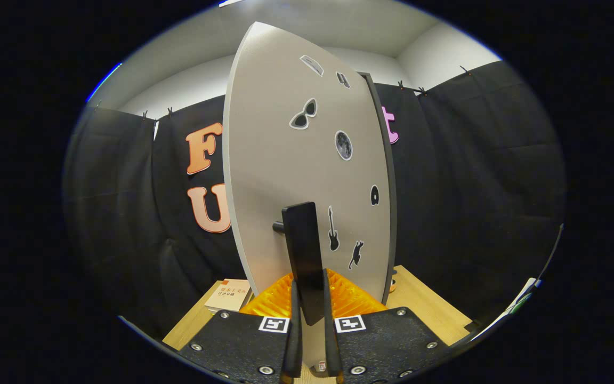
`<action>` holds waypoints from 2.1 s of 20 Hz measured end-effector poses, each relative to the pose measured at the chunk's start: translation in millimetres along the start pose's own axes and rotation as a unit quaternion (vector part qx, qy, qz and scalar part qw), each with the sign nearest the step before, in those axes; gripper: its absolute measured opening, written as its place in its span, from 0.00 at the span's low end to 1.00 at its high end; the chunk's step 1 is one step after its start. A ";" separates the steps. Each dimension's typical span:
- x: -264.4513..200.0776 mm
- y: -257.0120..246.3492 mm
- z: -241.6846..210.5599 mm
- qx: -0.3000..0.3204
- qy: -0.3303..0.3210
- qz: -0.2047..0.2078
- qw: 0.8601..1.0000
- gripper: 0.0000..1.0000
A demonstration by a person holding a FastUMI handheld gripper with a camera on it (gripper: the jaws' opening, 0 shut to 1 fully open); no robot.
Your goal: Open the shoe cabinet door, grab the shoes and put them into the shoe cabinet, then close the shoe cabinet door.
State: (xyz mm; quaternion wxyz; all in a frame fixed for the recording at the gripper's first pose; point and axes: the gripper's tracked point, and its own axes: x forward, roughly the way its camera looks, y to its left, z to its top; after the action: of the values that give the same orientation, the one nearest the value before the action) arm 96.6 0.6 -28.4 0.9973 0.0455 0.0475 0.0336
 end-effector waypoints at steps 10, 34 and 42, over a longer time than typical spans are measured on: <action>-53.2 -88.6 1.8 0.003 -0.004 -0.073 0.997 0.14; -91.4 -176.1 -15.4 0.002 0.008 -0.125 0.992 0.11; -111.5 -171.6 -25.9 -0.003 0.021 -0.139 0.990 0.07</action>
State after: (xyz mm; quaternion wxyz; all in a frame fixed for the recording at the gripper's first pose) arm -6.0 -175.6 -59.9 0.9912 0.0344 0.0737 -0.1041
